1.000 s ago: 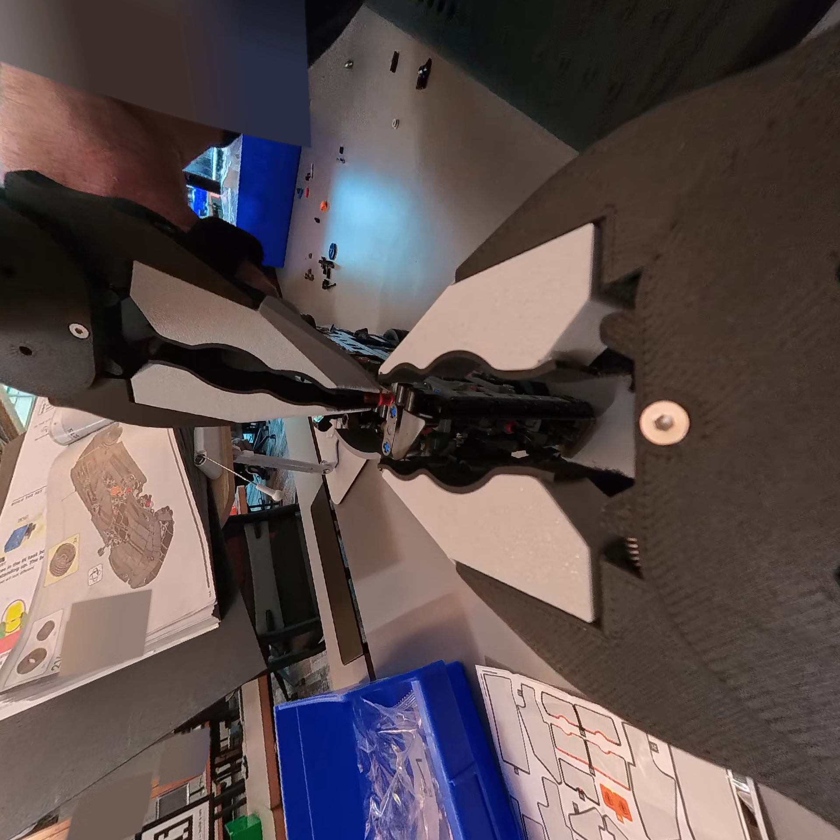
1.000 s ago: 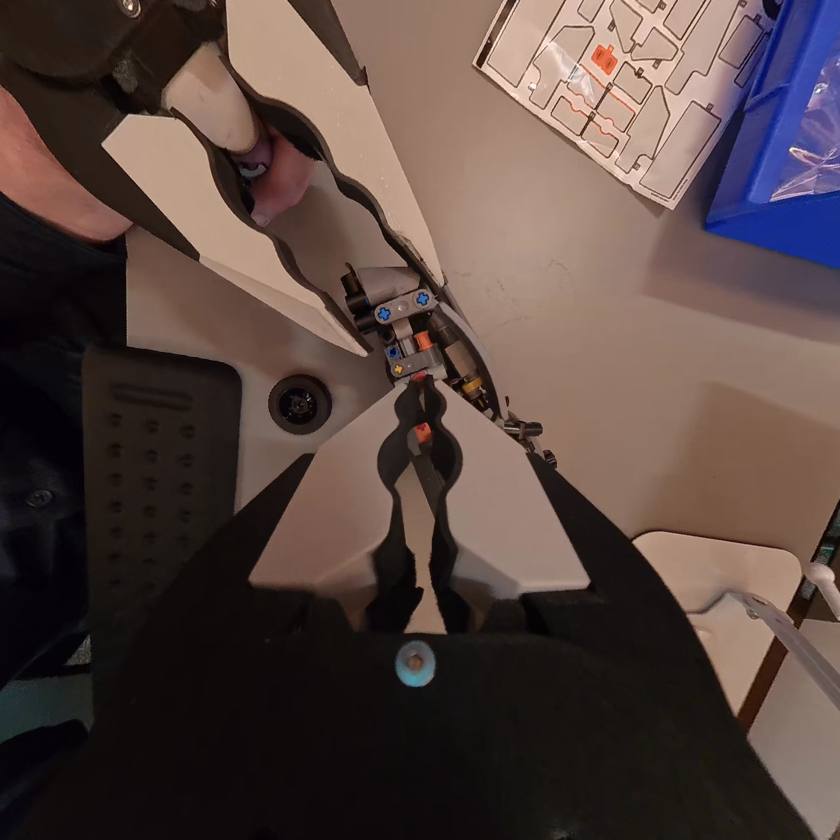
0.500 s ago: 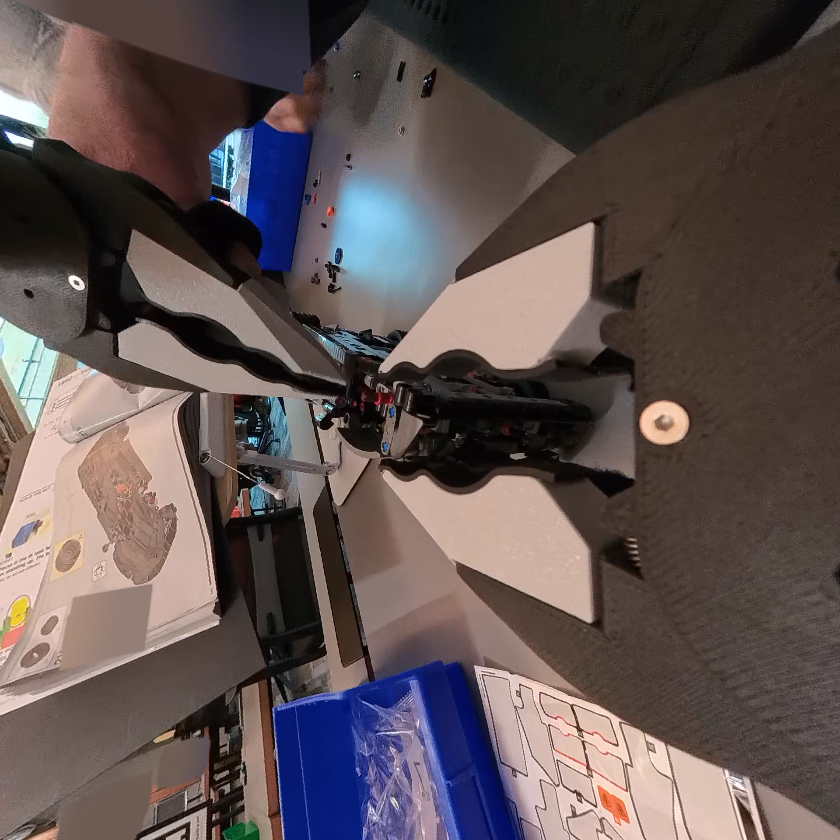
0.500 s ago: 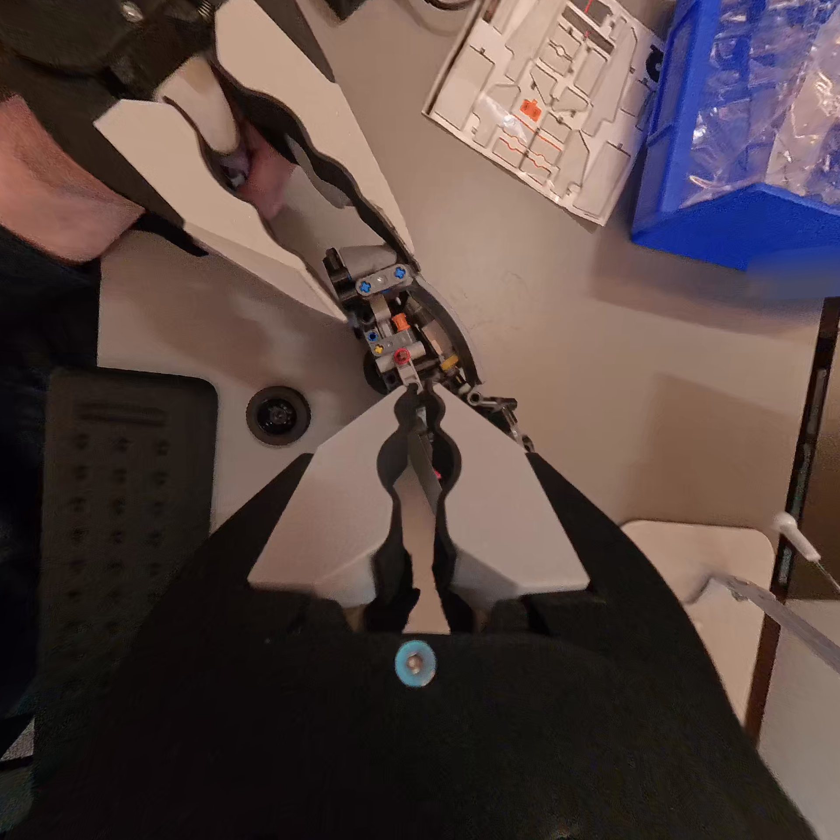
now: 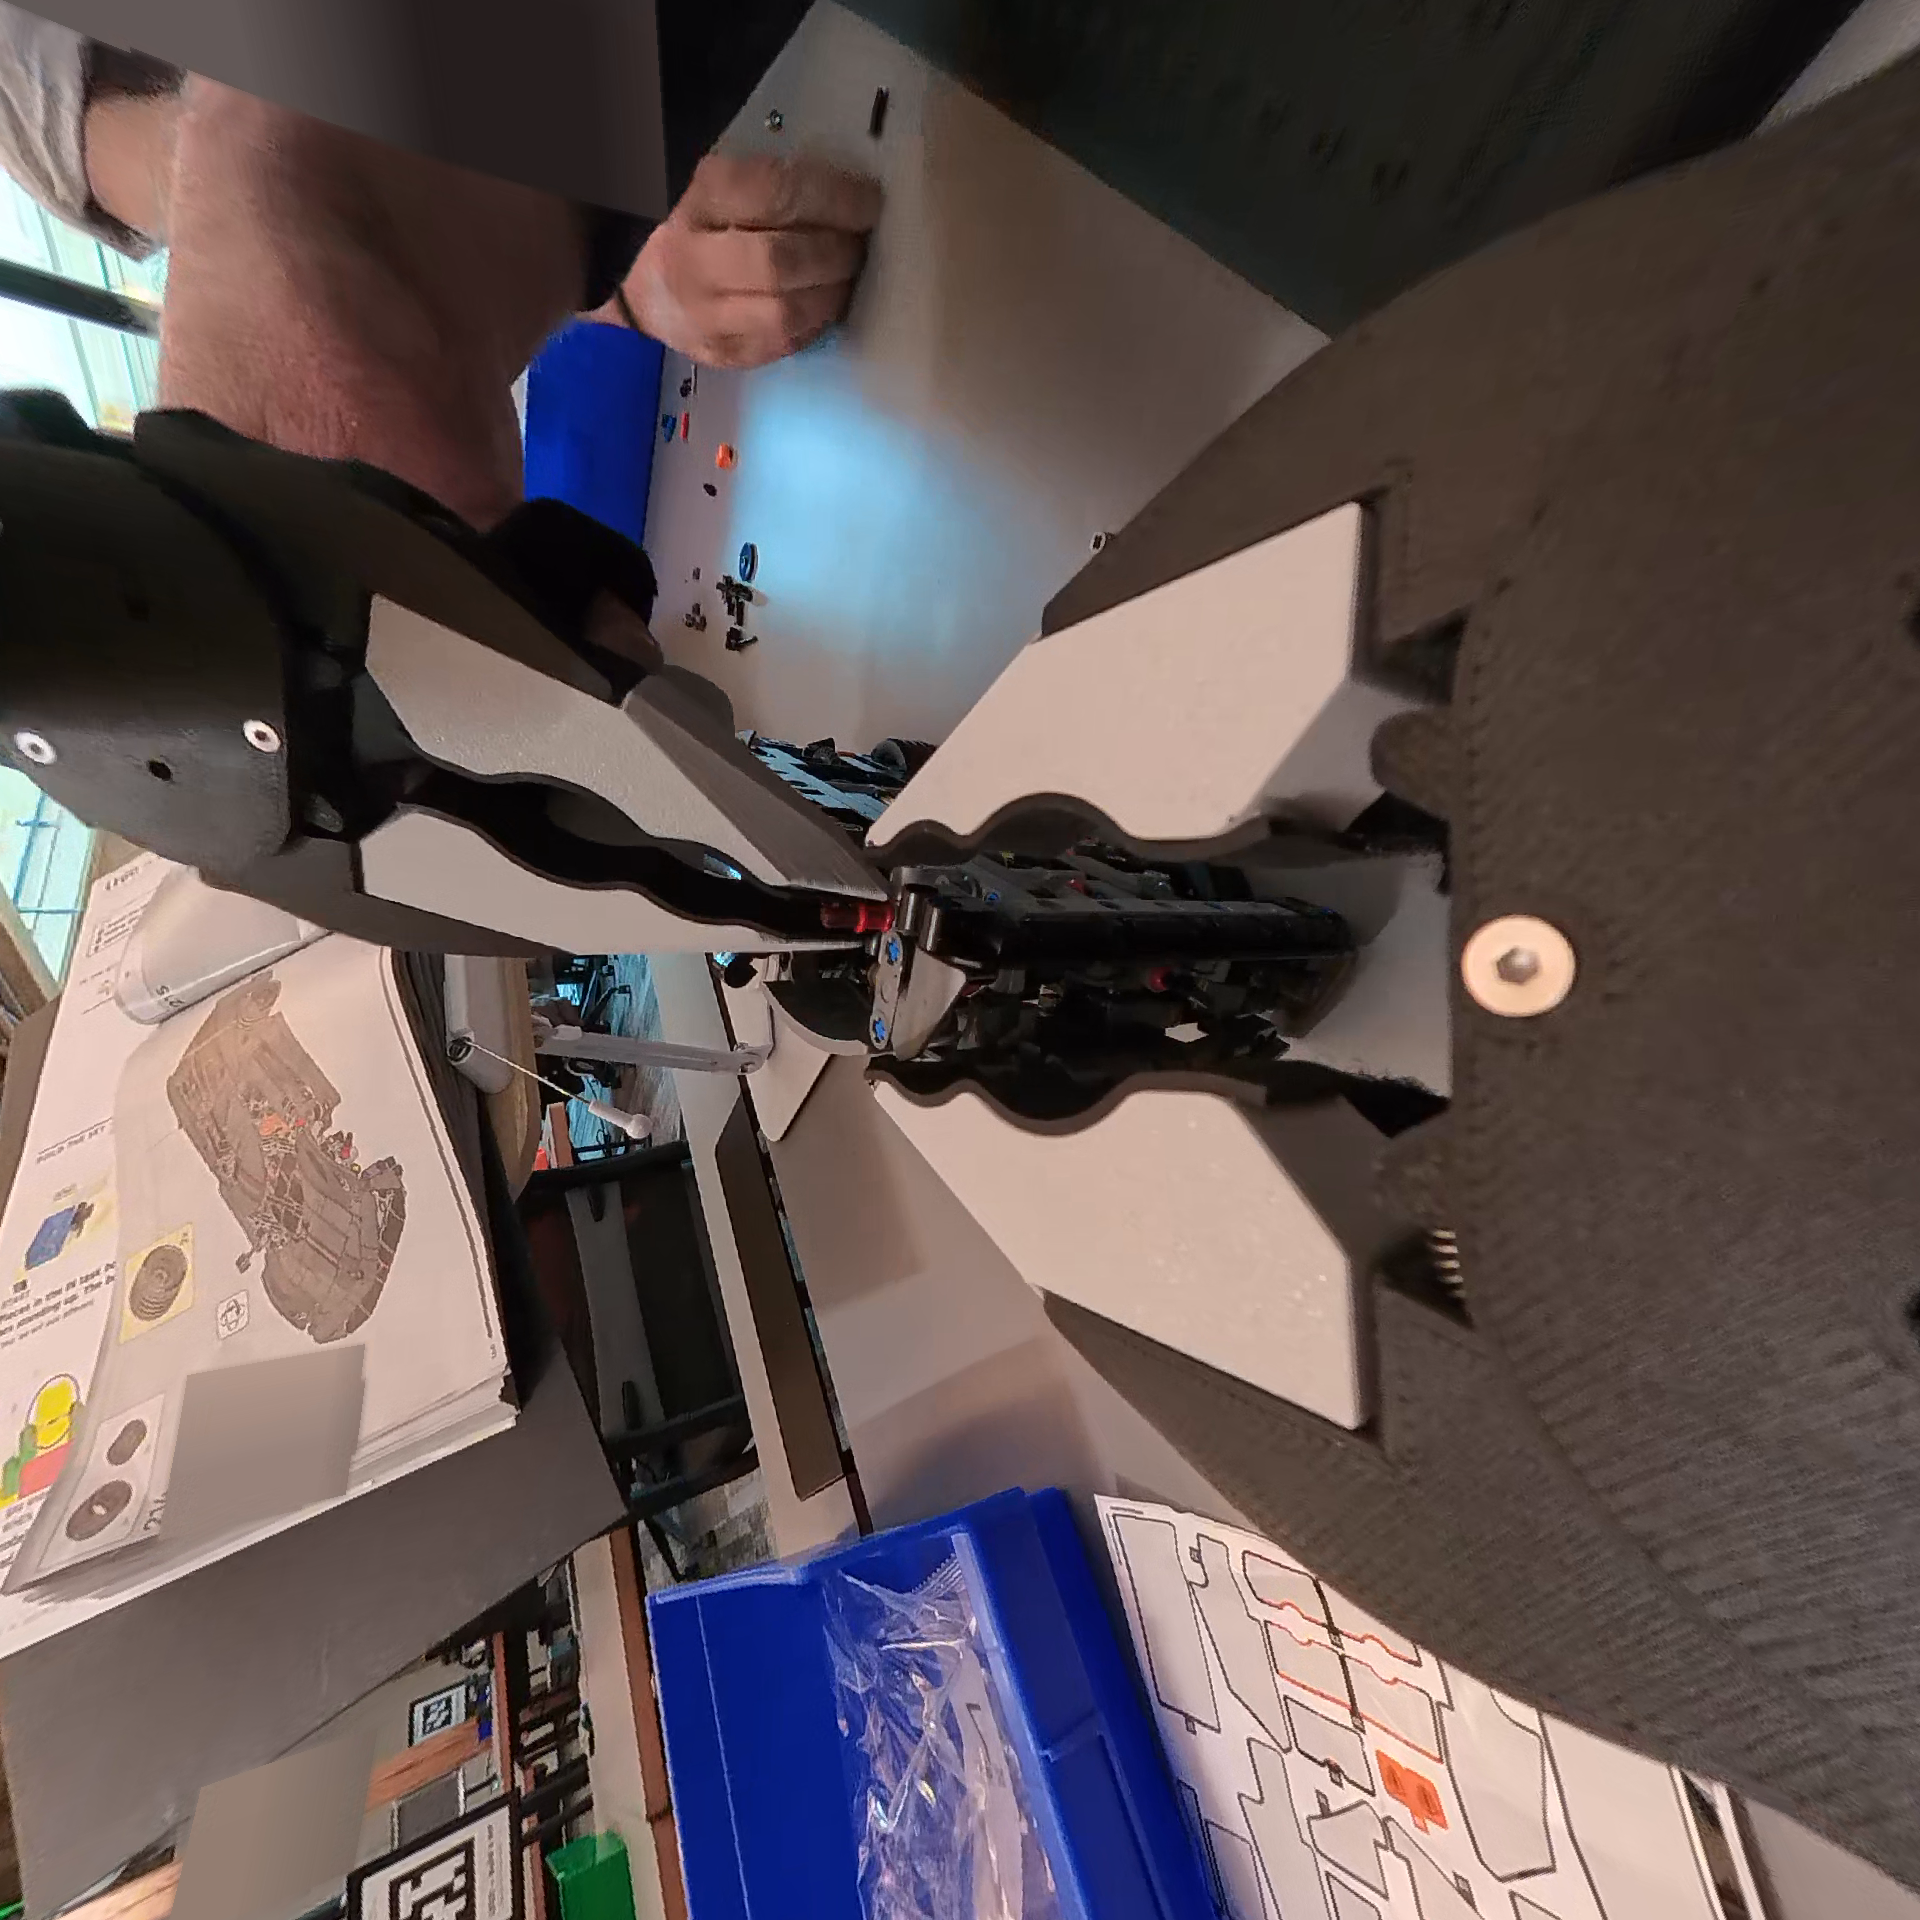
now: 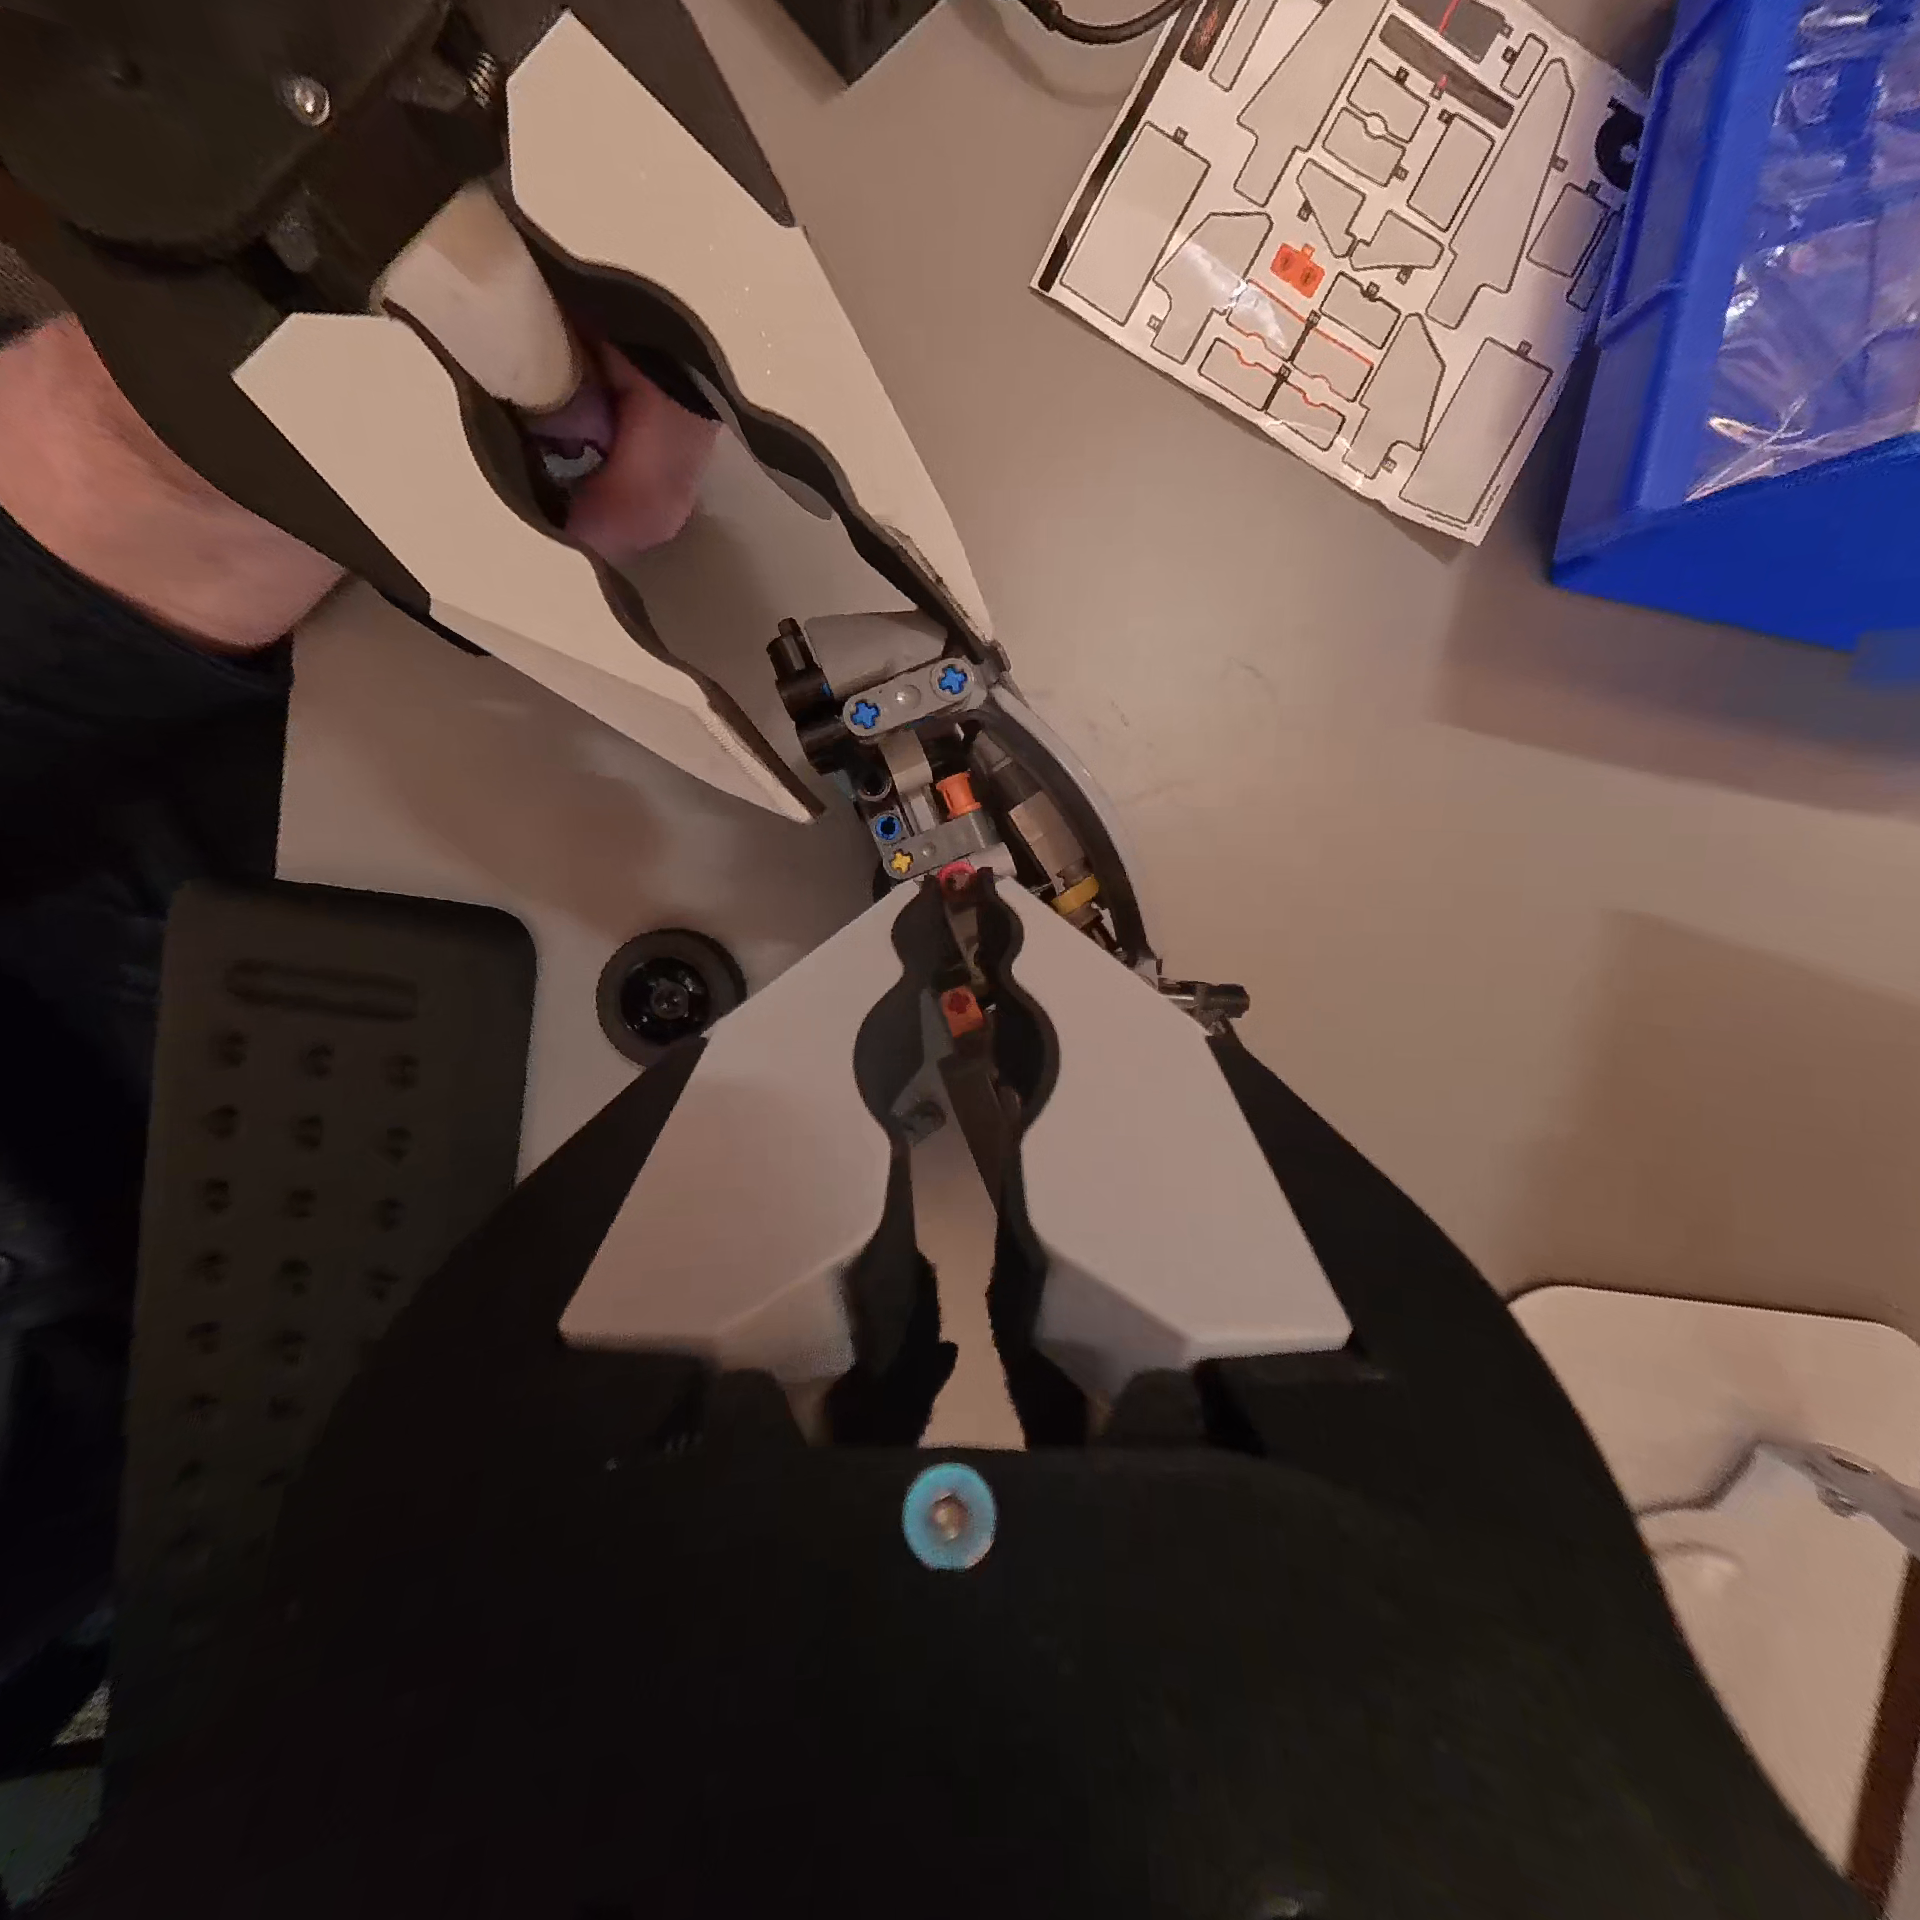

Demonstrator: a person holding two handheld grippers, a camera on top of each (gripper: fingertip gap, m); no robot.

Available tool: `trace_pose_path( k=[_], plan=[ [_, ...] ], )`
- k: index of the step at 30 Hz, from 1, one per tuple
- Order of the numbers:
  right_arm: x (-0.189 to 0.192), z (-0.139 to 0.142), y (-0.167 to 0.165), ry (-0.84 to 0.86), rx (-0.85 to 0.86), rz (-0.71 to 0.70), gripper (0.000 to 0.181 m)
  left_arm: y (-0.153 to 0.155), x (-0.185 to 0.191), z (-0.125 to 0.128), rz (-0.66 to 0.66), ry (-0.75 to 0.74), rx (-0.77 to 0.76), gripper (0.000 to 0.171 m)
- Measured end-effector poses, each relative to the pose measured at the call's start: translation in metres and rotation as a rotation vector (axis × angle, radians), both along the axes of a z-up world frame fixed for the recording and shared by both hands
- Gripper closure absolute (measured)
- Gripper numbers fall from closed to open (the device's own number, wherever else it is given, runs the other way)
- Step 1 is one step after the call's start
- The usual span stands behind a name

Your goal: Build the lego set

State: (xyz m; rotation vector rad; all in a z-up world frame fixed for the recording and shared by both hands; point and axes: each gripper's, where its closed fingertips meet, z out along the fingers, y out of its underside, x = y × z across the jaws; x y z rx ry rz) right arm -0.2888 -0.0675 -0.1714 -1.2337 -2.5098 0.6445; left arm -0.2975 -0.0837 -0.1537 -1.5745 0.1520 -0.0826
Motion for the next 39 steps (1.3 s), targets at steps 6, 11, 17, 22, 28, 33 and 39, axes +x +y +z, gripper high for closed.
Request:
trace_pose_path(
  k=[6, 11, 17, 22, 28, 33, 39],
  plan=[
    [-0.001, 0.001, 0.000, 0.007, -0.039, -0.032, 0.178, 0.002, -0.001, -0.001, 0.032, 0.051, -0.007, 0.134],
    [0.001, 0.009, 0.008, 0.063, 0.033, -0.072, 0.164, 0.005, 0.003, -0.003, 0.042, 0.097, -0.017, 0.128],
    [0.047, 0.014, -0.017, 0.080, 0.009, -0.002, 0.154, 0.004, 0.002, -0.002, 0.035, 0.063, -0.014, 0.129],
    [0.076, -0.051, -0.042, -0.019, 0.006, 0.045, 0.139, 0.004, 0.003, -0.002, 0.033, 0.064, -0.013, 0.129],
    [0.078, -0.103, -0.049, -0.089, -0.004, 0.003, 0.126, 0.002, 0.003, -0.002, 0.033, 0.058, -0.008, 0.130],
    [0.071, -0.094, -0.051, -0.043, -0.123, -0.027, 0.138, -0.001, 0.003, 0.004, 0.043, 0.060, 0.025, 0.126],
    [0.069, -0.017, -0.053, 0.054, -0.576, -0.059, 0.138, -0.025, 0.038, 0.036, 0.005, 0.193, 0.151, 0.124]
  ],
)
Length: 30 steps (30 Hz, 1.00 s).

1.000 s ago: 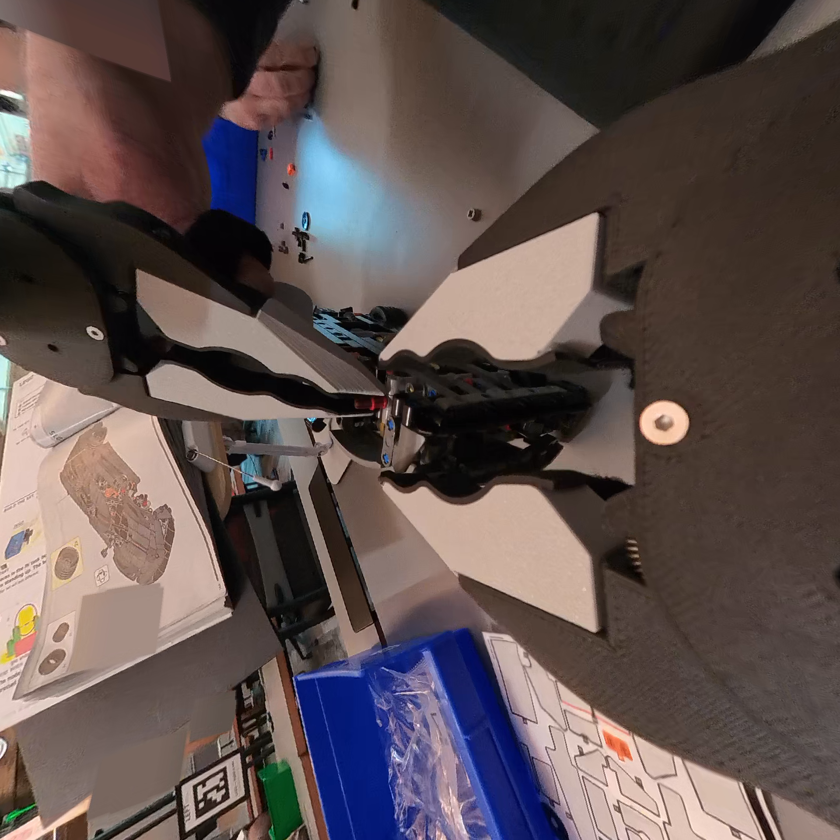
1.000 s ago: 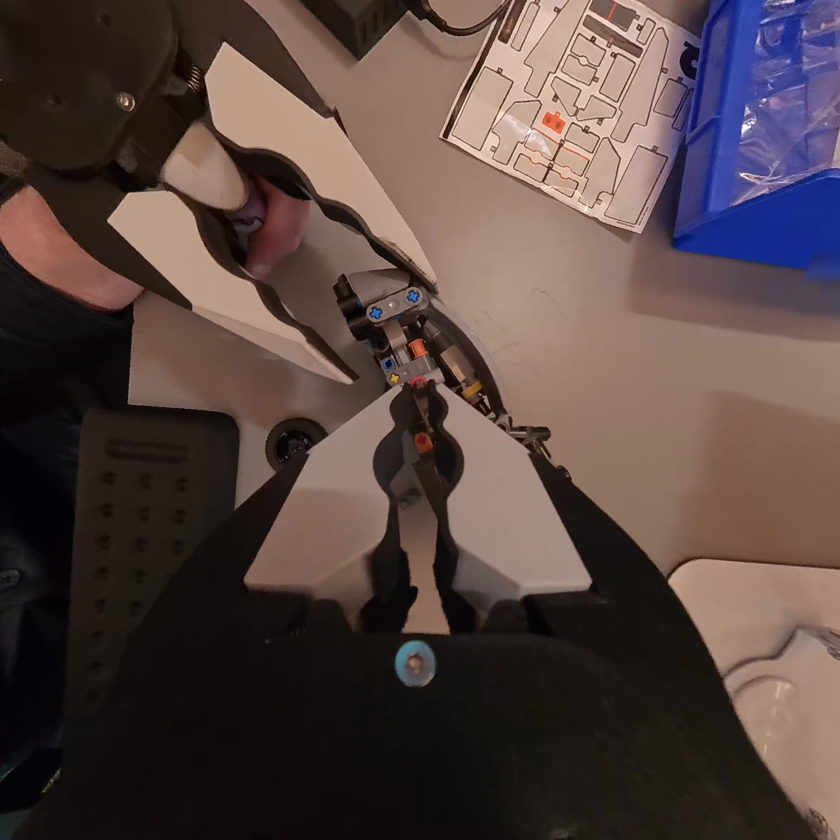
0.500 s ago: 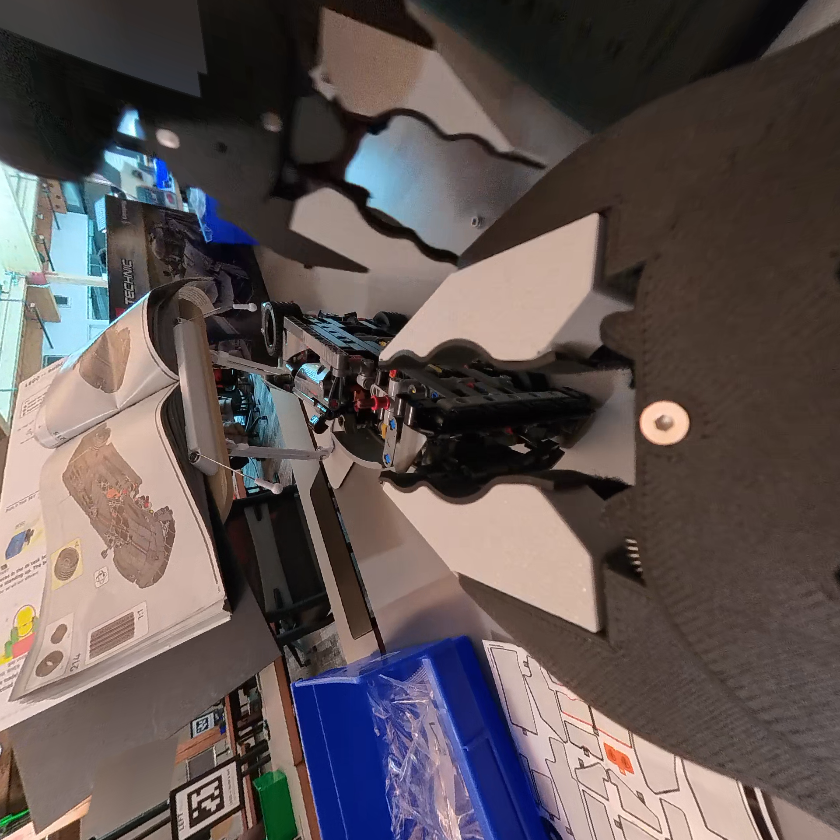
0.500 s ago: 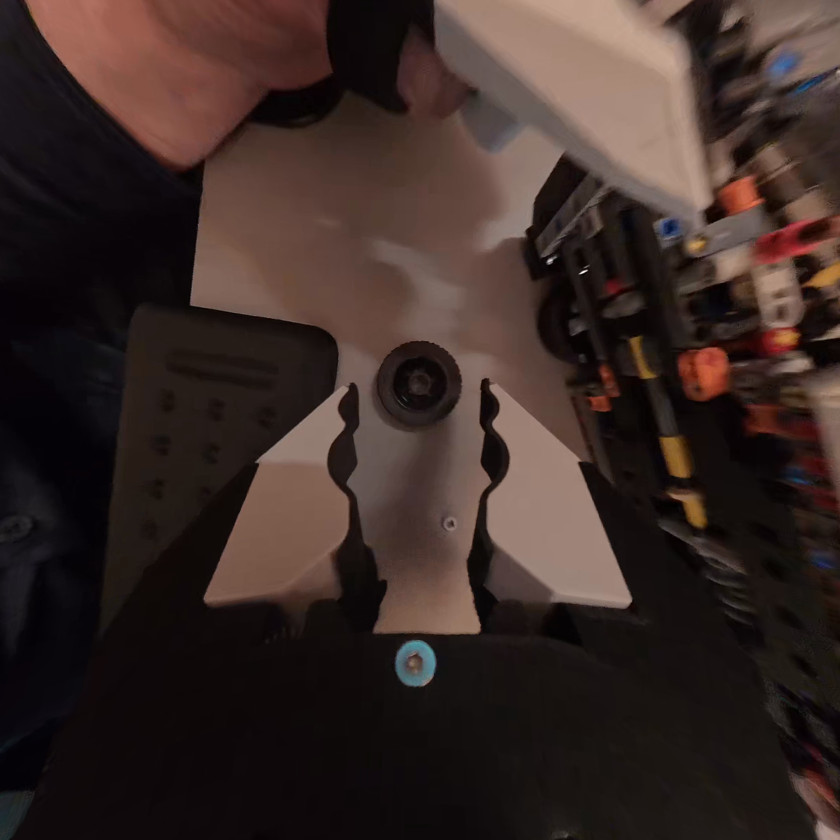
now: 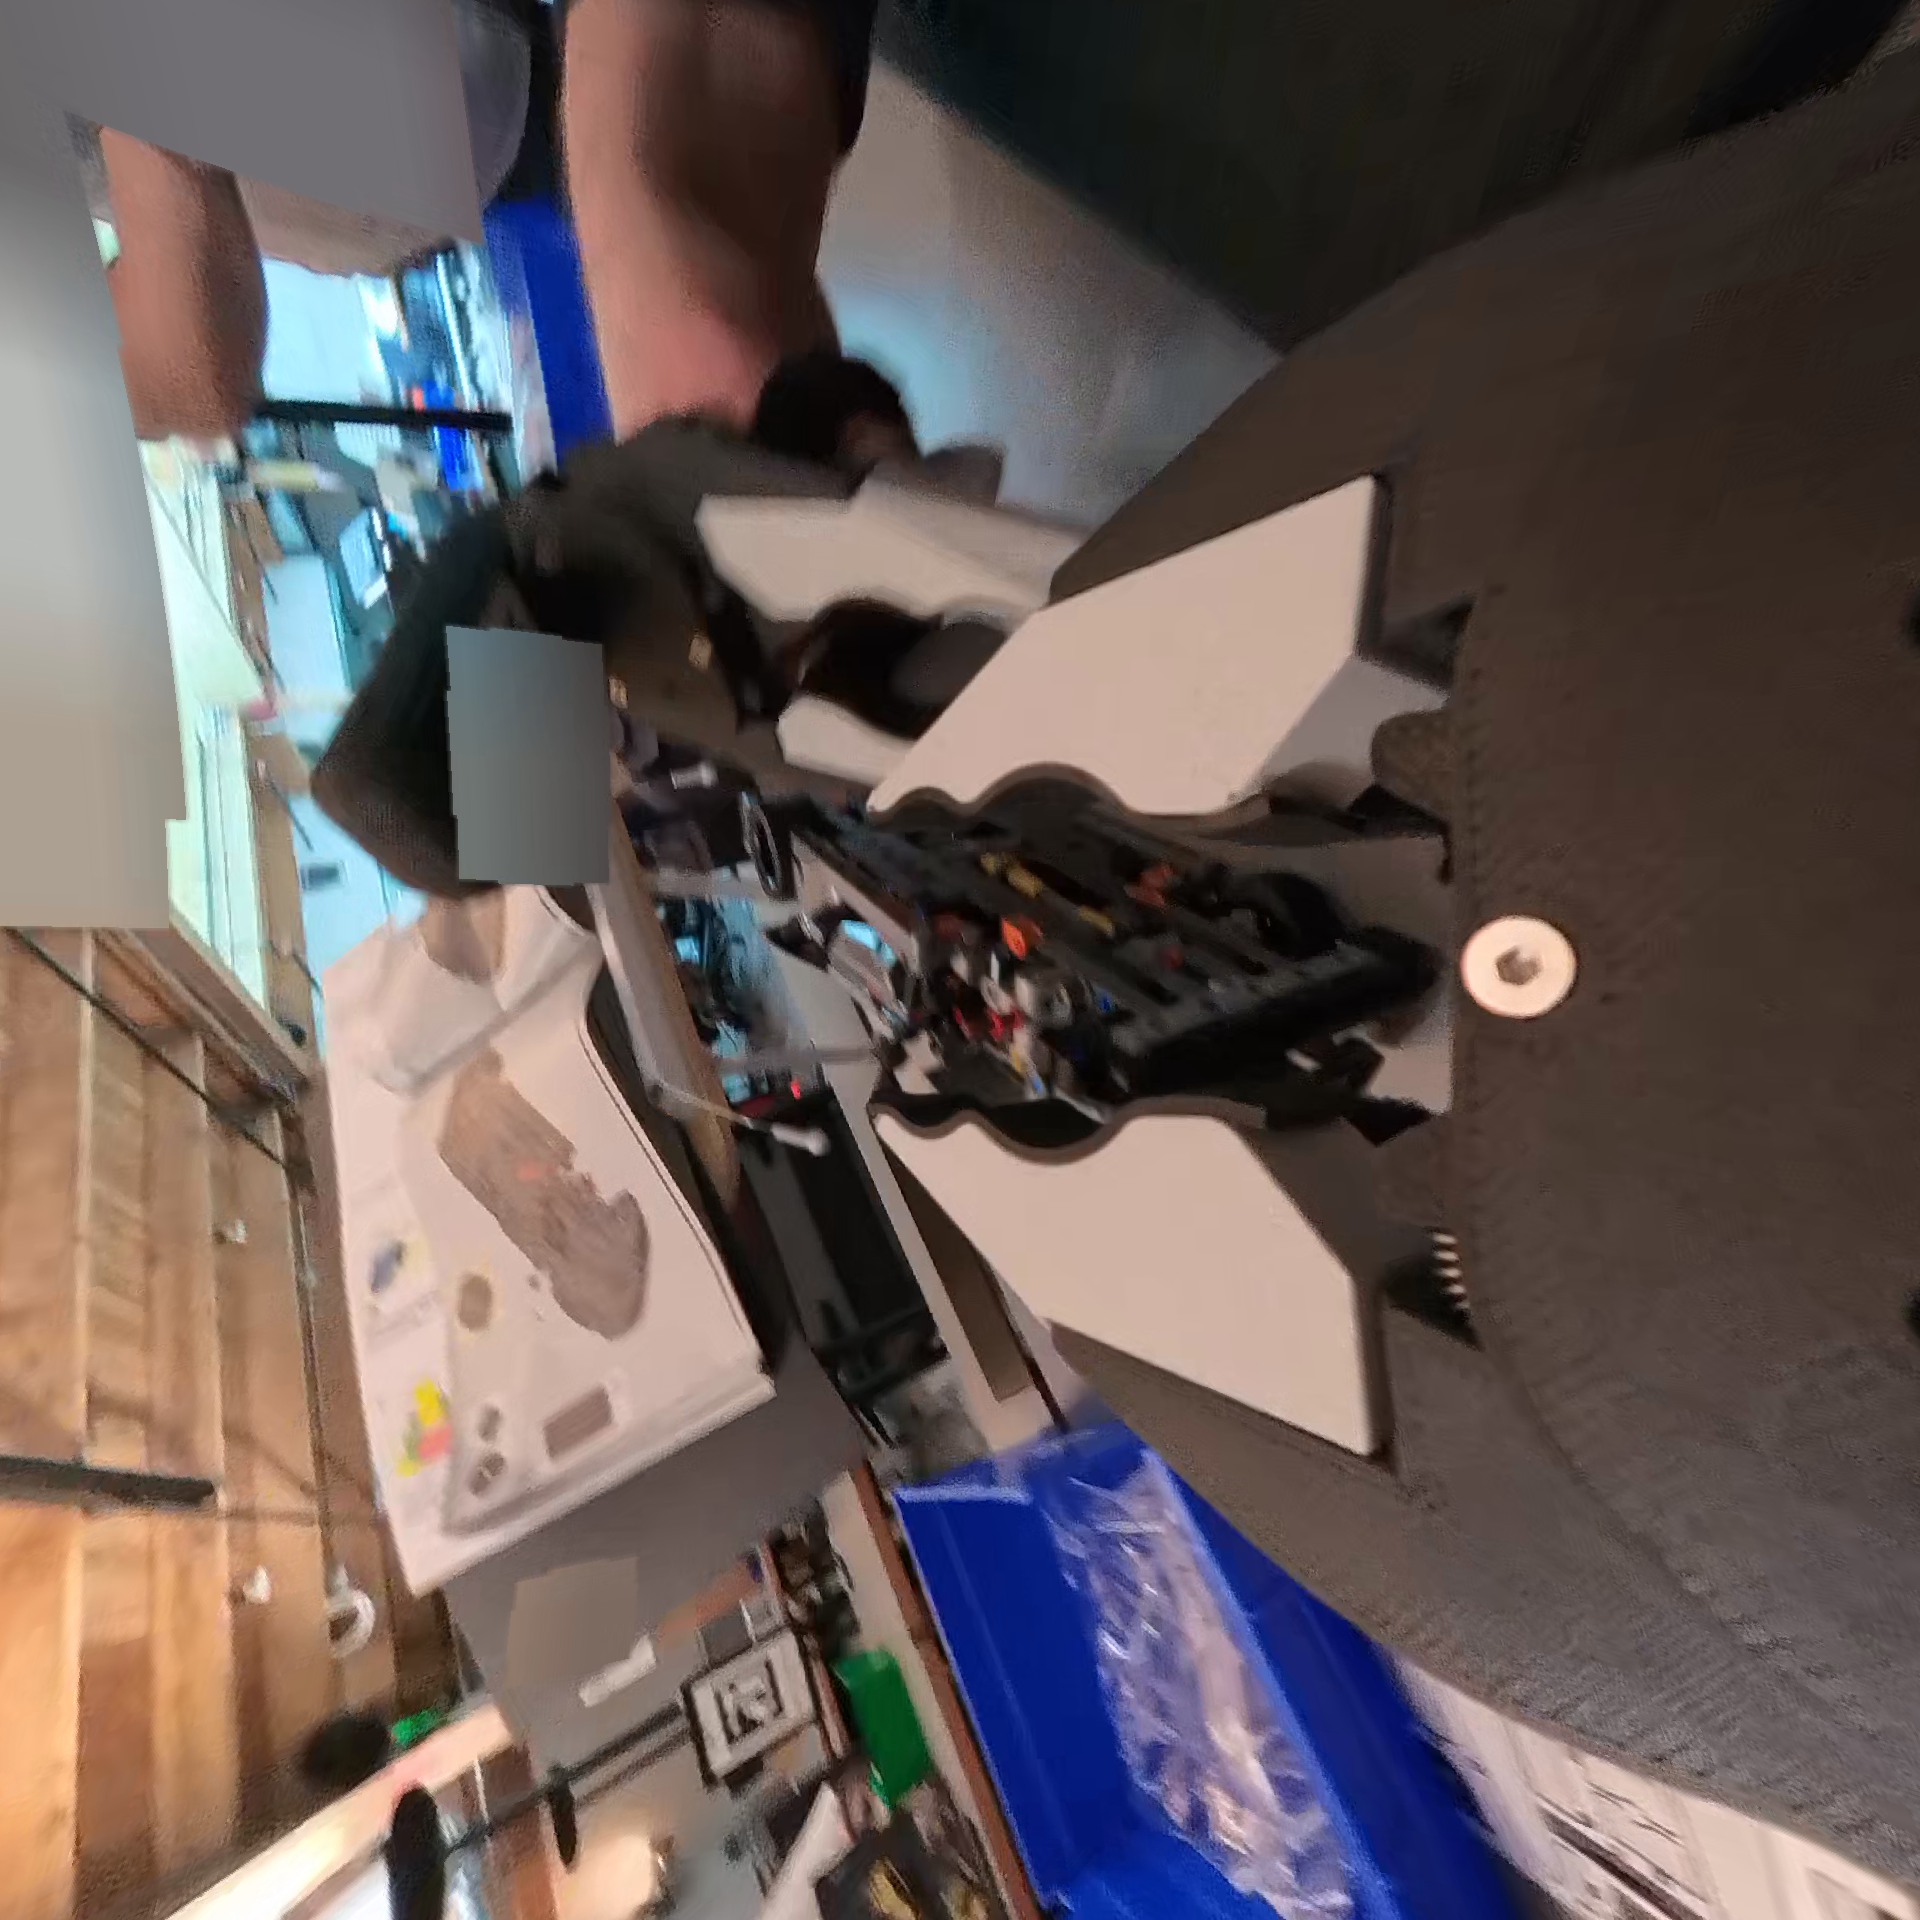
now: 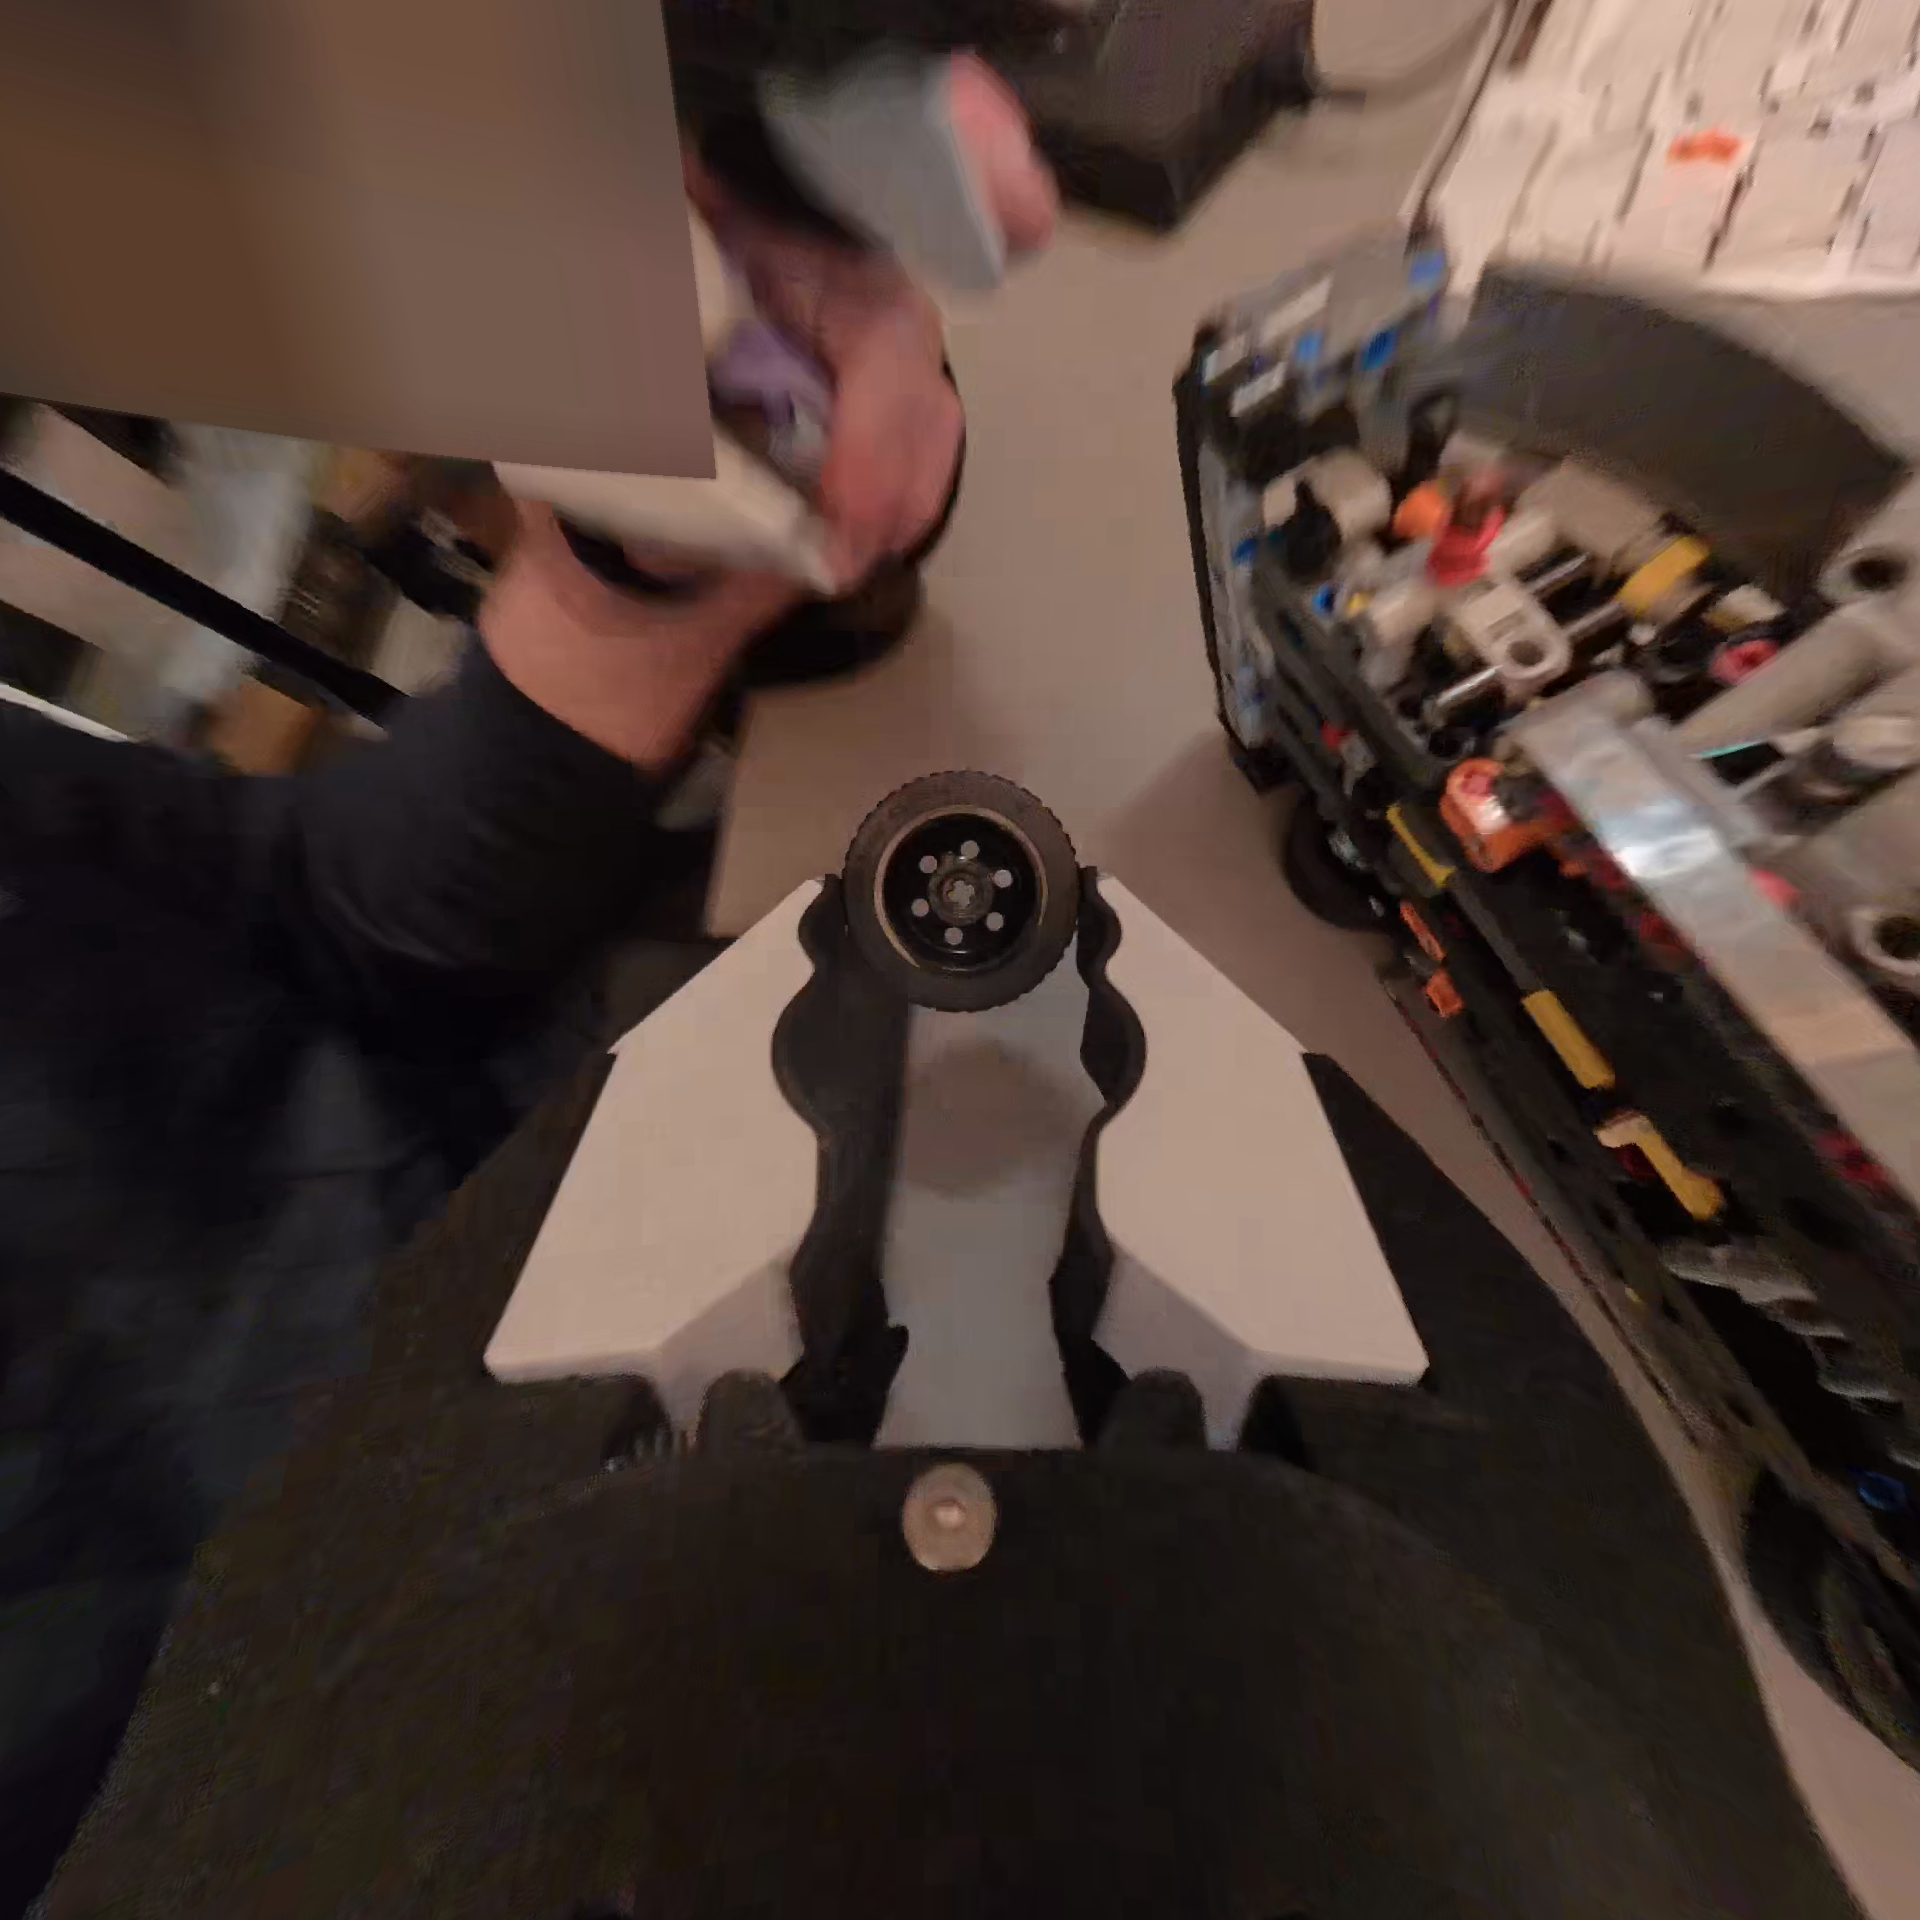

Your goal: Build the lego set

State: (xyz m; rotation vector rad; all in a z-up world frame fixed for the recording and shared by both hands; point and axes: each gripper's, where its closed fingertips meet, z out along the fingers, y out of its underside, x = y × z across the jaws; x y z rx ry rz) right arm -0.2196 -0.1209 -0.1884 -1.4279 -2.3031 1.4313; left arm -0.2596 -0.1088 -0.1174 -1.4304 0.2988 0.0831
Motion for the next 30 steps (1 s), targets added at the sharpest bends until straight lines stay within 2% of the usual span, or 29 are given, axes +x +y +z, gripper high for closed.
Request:
trace_pose_path(
  k=[3, 6, 8, 9, 14, 17, 19, 21, 22, 23, 24, 28, 29, 30],
  plan=[
    [0.010, 0.032, 0.002, -0.004, -0.184, 0.060, 0.138, -0.009, 0.033, 0.003, -0.132, 0.086, -0.053, 0.124],
    [0.019, 0.046, 0.000, -0.021, -0.259, 0.124, 0.138, -0.012, 0.055, -0.002, -0.224, 0.141, -0.110, 0.127],
    [0.024, 0.052, -0.003, -0.047, -0.299, 0.169, 0.138, -0.011, 0.067, -0.011, -0.272, 0.167, -0.162, 0.135],
    [0.030, 0.052, -0.007, -0.073, -0.314, 0.208, 0.138, -0.009, 0.071, -0.010, -0.279, 0.165, -0.145, 0.135],
    [0.030, 0.055, -0.012, -0.107, -0.399, 0.271, 0.138, -0.008, 0.089, -0.014, -0.389, 0.119, -0.154, 0.151],
    [0.023, 0.055, -0.010, -0.099, -0.432, 0.239, 0.138, -0.005, 0.083, -0.013, -0.371, 0.078, -0.138, 0.153],
    [0.014, 0.058, -0.006, -0.044, -0.422, 0.190, 0.137, -0.003, 0.076, -0.012, -0.356, 0.038, -0.132, 0.153],
    [0.008, 0.070, 0.001, 0.073, -0.409, 0.146, 0.136, -0.002, 0.062, 0.000, -0.322, -0.078, -0.079, 0.157],
    [0.005, 0.077, 0.006, 0.151, -0.381, 0.113, 0.139, -0.003, 0.055, 0.006, -0.336, -0.164, -0.058, 0.158],
    [0.004, 0.082, 0.010, 0.232, -0.312, 0.082, 0.134, -0.002, 0.045, 0.010, -0.334, -0.253, -0.047, 0.158],
    [0.002, 0.085, 0.013, 0.309, -0.215, 0.044, 0.131, 0.000, 0.034, 0.011, -0.316, -0.346, -0.034, 0.158],
    [-0.008, 0.094, 0.016, 0.586, 0.244, -0.089, 0.131, -0.007, 0.013, 0.027, -0.412, -0.681, 0.088, 0.159],
    [-0.011, 0.096, 0.015, 0.653, 0.353, -0.124, 0.130, -0.008, 0.015, 0.029, -0.457, -0.716, 0.104, 0.159],
    [-0.015, 0.096, 0.015, 0.701, 0.460, -0.151, 0.126, -0.005, 0.013, 0.027, -0.446, -0.749, 0.091, 0.159]
  ],
)
